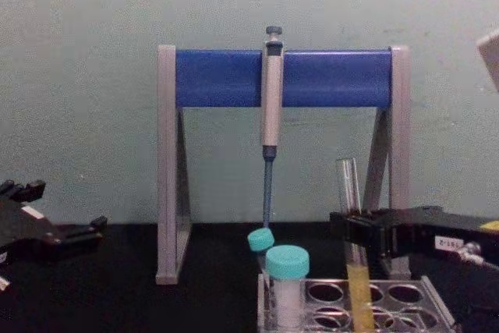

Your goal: Pick up the test tube from the test tube rack, shake it, then place it back into the test tube rack.

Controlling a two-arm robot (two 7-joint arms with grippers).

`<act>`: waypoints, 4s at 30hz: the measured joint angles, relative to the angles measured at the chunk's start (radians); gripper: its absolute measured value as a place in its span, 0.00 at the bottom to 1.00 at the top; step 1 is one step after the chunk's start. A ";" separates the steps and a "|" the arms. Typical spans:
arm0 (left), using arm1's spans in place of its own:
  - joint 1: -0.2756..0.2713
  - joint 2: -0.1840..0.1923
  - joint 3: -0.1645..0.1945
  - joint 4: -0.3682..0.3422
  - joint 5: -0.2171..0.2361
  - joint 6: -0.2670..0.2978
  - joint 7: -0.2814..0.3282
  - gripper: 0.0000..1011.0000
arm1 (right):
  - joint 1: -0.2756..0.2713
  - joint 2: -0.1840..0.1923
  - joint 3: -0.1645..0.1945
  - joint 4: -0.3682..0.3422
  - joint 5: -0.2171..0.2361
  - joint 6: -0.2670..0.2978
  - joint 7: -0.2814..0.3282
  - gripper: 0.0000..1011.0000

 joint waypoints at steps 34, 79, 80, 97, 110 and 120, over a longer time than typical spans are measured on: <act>0.000 0.000 0.000 0.000 0.000 0.000 0.000 1.00 | -0.049 0.013 0.034 -0.027 -0.027 -0.140 0.025 0.22; 0.000 0.000 0.000 0.000 0.000 0.000 0.000 1.00 | -0.086 0.012 0.095 -0.114 0.007 -0.298 0.072 0.22; 0.000 0.000 0.000 0.000 0.000 0.000 0.000 1.00 | -0.085 0.011 0.095 -0.113 0.006 -0.298 0.070 0.22; 0.000 0.000 0.000 0.000 0.000 0.000 0.000 1.00 | -0.153 0.065 0.153 -0.167 -0.010 -0.292 0.053 0.22; 0.000 0.000 0.000 0.000 0.000 0.000 0.000 1.00 | -0.226 0.126 0.162 -0.251 0.041 -0.249 0.103 0.22; 0.000 0.000 0.000 0.000 0.000 0.000 0.000 1.00 | -0.176 0.113 0.092 -0.232 0.078 -0.244 0.152 0.22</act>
